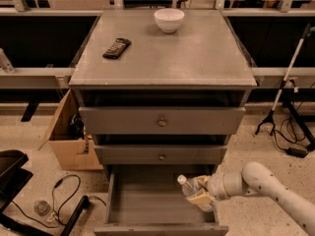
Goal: Pick blue plastic bottle from bottom drawer and place on counter
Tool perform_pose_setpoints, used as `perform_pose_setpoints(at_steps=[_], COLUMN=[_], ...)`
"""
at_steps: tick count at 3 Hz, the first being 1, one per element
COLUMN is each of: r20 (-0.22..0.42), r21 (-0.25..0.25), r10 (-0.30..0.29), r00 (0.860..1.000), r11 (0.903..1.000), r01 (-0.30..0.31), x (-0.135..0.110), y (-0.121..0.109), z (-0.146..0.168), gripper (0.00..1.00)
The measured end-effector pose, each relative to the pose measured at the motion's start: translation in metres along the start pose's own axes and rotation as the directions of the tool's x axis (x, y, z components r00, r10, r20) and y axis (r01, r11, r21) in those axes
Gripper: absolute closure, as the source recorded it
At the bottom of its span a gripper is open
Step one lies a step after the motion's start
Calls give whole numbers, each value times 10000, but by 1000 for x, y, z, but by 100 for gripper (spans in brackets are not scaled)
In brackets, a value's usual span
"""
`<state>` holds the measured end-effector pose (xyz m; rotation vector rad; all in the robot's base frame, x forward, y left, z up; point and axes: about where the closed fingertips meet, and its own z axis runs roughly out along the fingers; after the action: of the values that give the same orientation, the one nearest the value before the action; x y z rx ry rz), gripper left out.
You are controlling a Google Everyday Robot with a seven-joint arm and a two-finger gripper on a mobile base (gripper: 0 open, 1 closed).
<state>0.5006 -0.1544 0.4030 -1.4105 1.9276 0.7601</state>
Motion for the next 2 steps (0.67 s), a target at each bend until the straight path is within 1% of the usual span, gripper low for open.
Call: perform_pose_setpoints(at_steps=[1, 2], r20=[398, 1033], r21=[737, 1702], r10=[-44, -172], r00=[9992, 9945], r11=[9973, 9854], r01=[15, -6], x=[-81, -167], y=[-1, -10], z=[-41, -96], gripper=[100, 100])
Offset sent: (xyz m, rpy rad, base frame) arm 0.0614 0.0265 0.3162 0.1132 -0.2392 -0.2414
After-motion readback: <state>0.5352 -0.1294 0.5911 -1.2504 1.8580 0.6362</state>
